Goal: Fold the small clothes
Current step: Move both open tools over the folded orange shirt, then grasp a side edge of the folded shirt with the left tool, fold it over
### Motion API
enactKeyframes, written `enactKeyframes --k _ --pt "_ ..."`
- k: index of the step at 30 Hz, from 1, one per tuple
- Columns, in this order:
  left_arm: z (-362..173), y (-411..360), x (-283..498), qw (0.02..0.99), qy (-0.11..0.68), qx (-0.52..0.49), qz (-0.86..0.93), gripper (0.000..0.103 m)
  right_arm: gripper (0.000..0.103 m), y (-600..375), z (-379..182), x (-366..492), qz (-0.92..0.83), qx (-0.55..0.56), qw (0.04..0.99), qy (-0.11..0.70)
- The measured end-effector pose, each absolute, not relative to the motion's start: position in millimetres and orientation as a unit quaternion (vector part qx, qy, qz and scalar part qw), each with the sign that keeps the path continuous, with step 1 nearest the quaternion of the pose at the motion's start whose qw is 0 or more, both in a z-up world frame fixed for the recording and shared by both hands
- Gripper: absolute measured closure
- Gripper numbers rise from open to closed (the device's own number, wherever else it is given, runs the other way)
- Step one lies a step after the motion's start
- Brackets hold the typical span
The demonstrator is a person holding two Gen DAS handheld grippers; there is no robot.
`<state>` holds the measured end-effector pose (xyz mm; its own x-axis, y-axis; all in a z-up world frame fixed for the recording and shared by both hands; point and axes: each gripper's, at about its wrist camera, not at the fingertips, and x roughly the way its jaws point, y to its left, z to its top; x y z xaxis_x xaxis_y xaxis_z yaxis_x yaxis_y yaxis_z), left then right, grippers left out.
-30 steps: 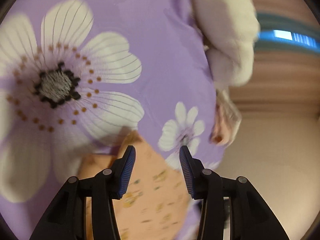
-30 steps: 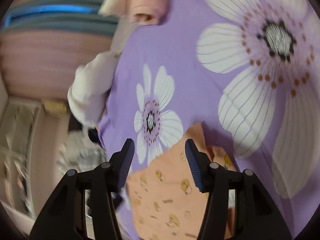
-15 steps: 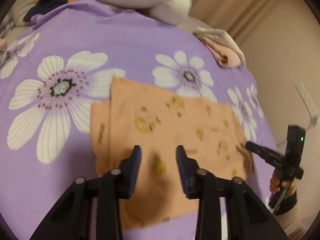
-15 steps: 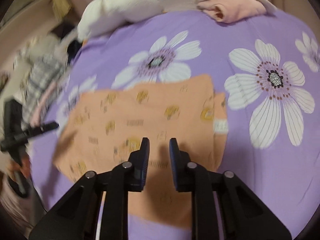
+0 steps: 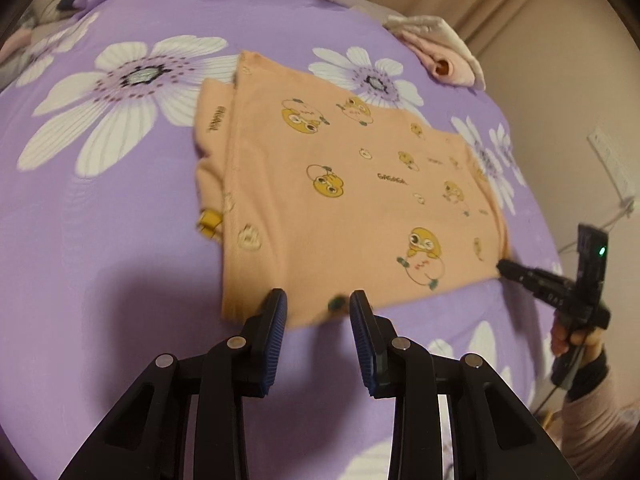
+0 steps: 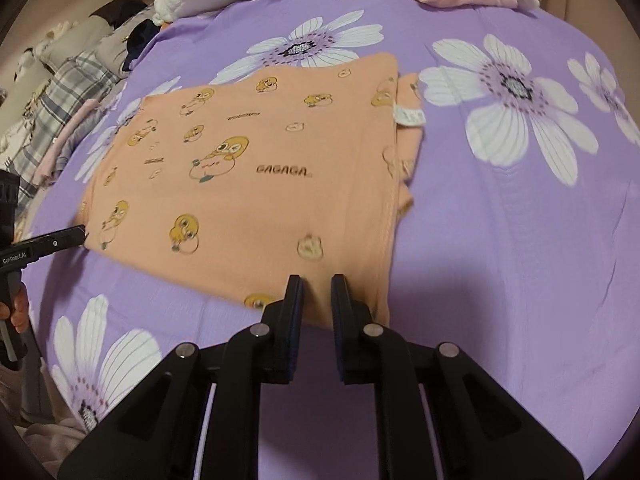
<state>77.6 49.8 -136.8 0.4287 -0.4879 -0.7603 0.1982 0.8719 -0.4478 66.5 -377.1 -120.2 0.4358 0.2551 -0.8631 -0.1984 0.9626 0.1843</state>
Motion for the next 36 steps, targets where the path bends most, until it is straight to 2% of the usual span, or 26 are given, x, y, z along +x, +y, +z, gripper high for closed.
enactKeyframes --k 4,5,7,9,18,25,33,35,36 --pt "-128 68 67 0.837 0.483 -0.171 -0.192 0.069 0.084 -378 -109 55 0.141 0.034 0.849 0.508" --pt "-126 73 67 0.837 0.480 -0.180 -0.190 0.069 0.078 -378 -104 53 0.143 0.038 0.852 0.503" --pt "-125 85 70 0.838 0.474 -0.204 -0.180 0.054 0.074 -377 -97 49 0.149 0.045 0.857 0.492" --pt "-127 95 76 0.836 0.471 -0.227 -0.167 0.047 0.066 -374 -89 47 0.158 0.057 0.860 0.482" --pt "-152 127 128 0.794 0.464 -0.351 -0.179 0.045 0.062 -353 -79 50 0.190 0.074 0.860 0.468" --pt "-162 118 169 0.775 0.469 -0.368 -0.209 0.045 0.061 -344 -84 65 0.201 0.101 0.853 0.472" --pt "-163 83 195 0.767 0.483 -0.339 -0.252 0.045 0.061 -310 -93 114 0.209 0.100 0.849 0.475" --pt "-163 82 196 0.767 0.485 -0.338 -0.248 0.047 0.063 -298 -96 132 0.211 0.089 0.848 0.478" --pt "-162 82 195 0.769 0.487 -0.334 -0.246 0.057 0.063 -289 -97 143 0.209 0.082 0.848 0.481"
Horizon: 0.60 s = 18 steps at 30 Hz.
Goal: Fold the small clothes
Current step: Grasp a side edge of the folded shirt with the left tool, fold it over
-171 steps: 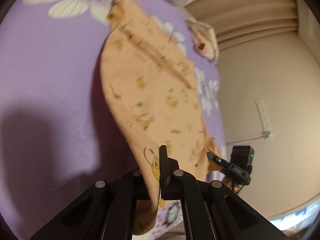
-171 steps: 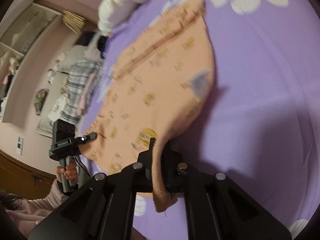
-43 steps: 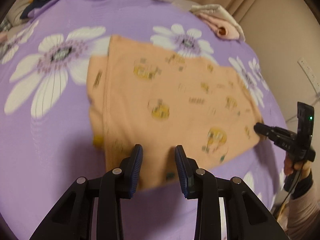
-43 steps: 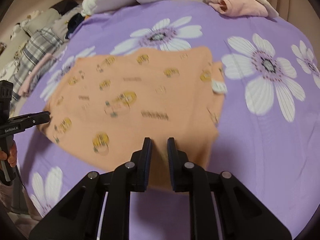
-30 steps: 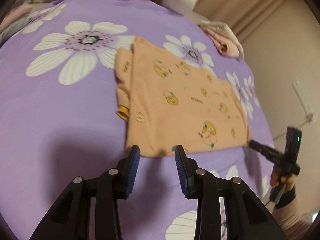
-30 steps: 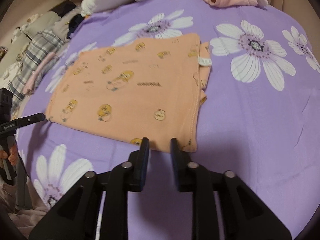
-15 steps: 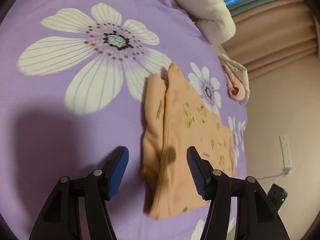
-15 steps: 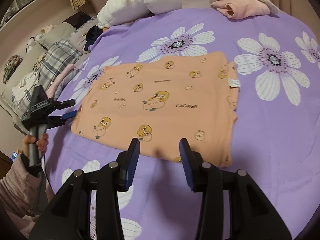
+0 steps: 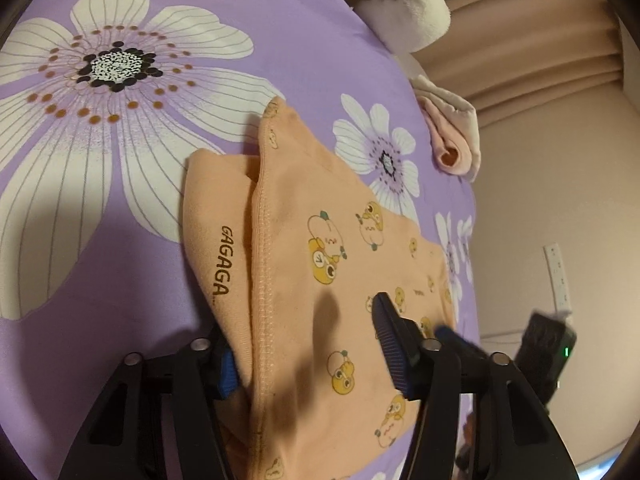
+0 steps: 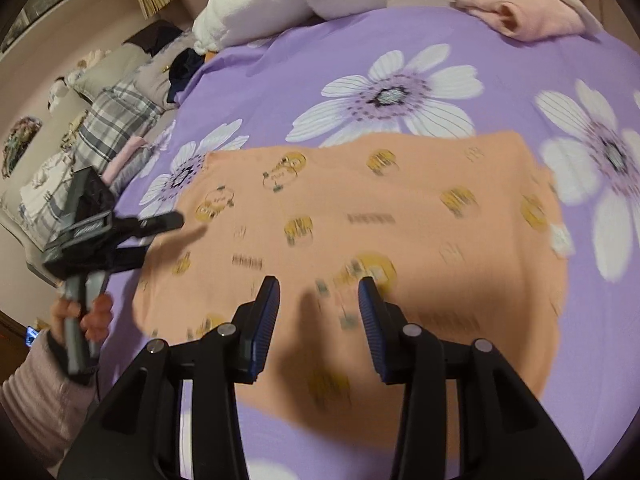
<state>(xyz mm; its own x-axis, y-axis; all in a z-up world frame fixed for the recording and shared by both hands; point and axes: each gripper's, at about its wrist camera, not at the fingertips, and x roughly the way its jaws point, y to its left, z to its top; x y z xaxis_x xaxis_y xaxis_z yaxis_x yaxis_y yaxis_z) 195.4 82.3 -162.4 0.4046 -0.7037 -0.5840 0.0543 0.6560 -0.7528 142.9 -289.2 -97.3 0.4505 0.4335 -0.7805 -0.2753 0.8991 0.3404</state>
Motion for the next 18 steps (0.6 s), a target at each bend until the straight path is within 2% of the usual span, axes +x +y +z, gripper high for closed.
enactKeyframes --k 1,2,3,4,6,10,18 --pt "-163 82 196 0.771 0.492 -0.326 -0.241 0.069 0.064 -284 -99 152 0.208 0.077 0.848 0.482" --pt "-164 81 197 0.772 0.498 -0.318 -0.235 0.074 0.066 -277 -100 162 0.206 0.072 0.848 0.484" --pt "-165 81 197 0.773 0.502 -0.313 -0.230 0.083 0.070 -268 -103 175 0.198 0.063 0.849 0.486" --pt "-166 82 197 0.773 0.504 -0.312 -0.226 0.085 0.073 -264 -105 186 0.190 0.059 0.849 0.490" --pt "-168 84 196 0.772 0.507 -0.313 -0.223 0.087 0.081 -256 -110 204 0.180 0.057 0.848 0.496" --pt "-167 80 195 0.780 0.510 -0.293 -0.214 0.088 0.090 -243 -129 232 0.144 0.041 0.843 0.516" --pt "-168 81 196 0.779 0.514 -0.292 -0.212 0.088 0.088 -242 -108 206 0.165 0.025 0.844 0.510"
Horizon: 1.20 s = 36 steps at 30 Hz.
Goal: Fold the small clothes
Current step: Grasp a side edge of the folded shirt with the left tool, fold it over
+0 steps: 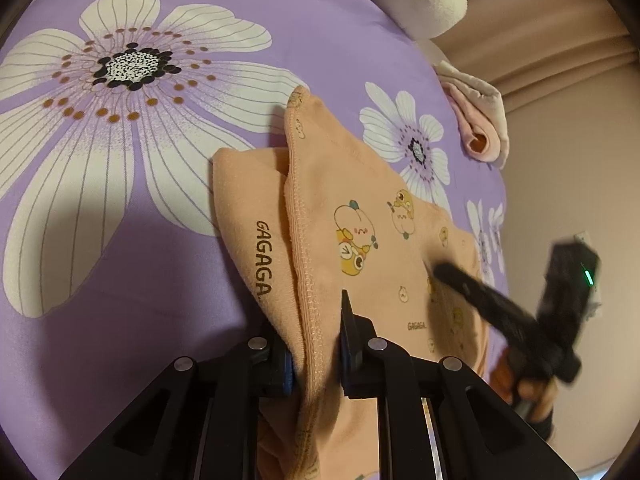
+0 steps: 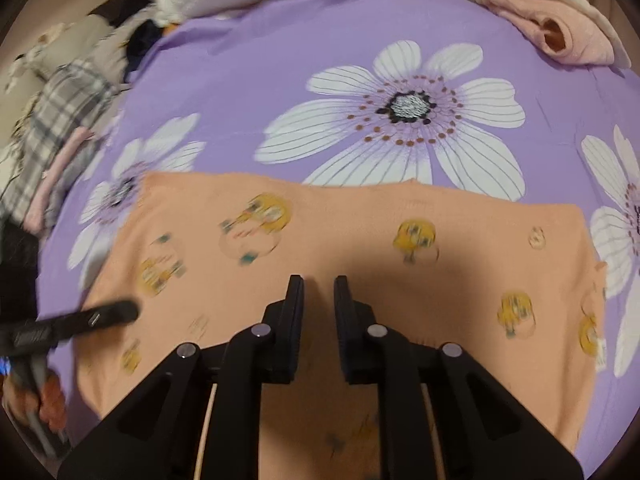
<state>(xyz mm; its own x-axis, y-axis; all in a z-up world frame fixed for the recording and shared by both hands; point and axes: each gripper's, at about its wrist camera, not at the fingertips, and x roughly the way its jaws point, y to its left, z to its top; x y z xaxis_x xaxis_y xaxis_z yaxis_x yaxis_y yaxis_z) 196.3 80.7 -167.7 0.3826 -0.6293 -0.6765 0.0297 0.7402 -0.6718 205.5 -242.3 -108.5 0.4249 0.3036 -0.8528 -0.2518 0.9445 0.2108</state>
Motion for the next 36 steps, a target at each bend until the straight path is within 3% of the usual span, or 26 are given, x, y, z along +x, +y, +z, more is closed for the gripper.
enactKeyframes --k 14,24,36 --pt "-153 72 197 0.785 0.520 -0.278 -0.190 0.093 0.087 -239 -120 78 0.233 -0.018 0.820 0.522" --pt "-104 44 192 0.809 0.497 -0.246 -0.196 0.095 0.085 -298 -97 74 0.215 0.100 0.841 0.486" --pt "-50 -73 193 0.826 0.492 -0.128 -0.243 0.095 0.085 -366 -98 94 0.183 0.249 0.840 0.446"
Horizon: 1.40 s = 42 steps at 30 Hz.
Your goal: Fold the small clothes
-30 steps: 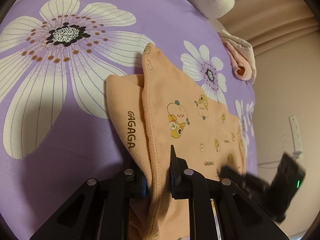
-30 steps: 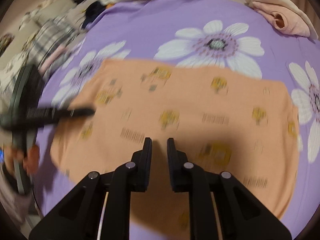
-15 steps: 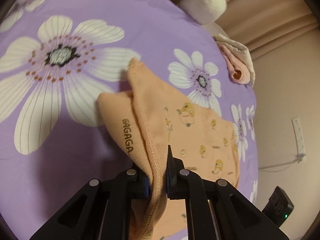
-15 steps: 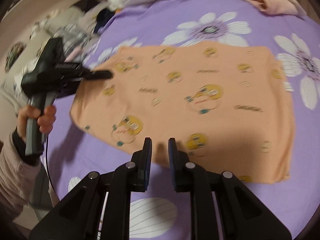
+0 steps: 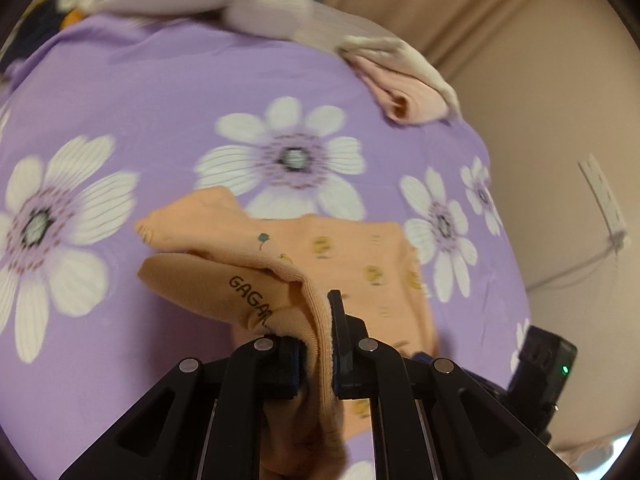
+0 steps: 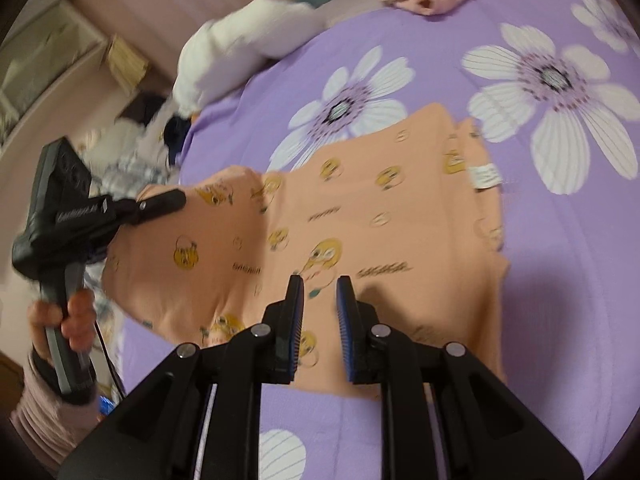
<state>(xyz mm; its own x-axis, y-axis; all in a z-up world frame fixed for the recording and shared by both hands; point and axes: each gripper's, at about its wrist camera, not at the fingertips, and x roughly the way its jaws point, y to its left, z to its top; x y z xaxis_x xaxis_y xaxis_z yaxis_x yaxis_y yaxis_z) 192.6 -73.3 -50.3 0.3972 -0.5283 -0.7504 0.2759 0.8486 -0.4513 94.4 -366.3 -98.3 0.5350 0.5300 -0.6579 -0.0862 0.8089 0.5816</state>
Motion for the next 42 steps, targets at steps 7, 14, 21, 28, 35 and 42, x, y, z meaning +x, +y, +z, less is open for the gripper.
enactKeyframes --k 7,14,21,28,35,42 --pt "-72 -154 194 0.804 0.525 -0.058 -0.271 0.095 0.084 -410 -111 99 0.164 0.339 0.820 0.431" --pt "-108 -186 196 0.762 0.579 -0.069 -0.282 0.078 0.065 -439 -123 92 0.156 0.412 0.794 0.419" --pt "-85 -175 192 0.766 0.550 -0.105 -0.316 0.072 0.060 -449 -126 87 0.164 0.452 0.779 0.402" --pt "-83 -125 177 0.789 0.528 -0.115 -0.291 0.071 0.053 -439 -116 102 0.180 0.435 0.779 0.414" --pt "-103 -74 150 0.800 0.524 -0.126 -0.263 0.071 0.053 -407 -121 144 0.168 0.352 0.791 0.471" --pt "-119 -49 136 0.800 0.529 -0.129 -0.253 0.071 0.071 -381 -121 173 0.154 0.278 0.817 0.481"
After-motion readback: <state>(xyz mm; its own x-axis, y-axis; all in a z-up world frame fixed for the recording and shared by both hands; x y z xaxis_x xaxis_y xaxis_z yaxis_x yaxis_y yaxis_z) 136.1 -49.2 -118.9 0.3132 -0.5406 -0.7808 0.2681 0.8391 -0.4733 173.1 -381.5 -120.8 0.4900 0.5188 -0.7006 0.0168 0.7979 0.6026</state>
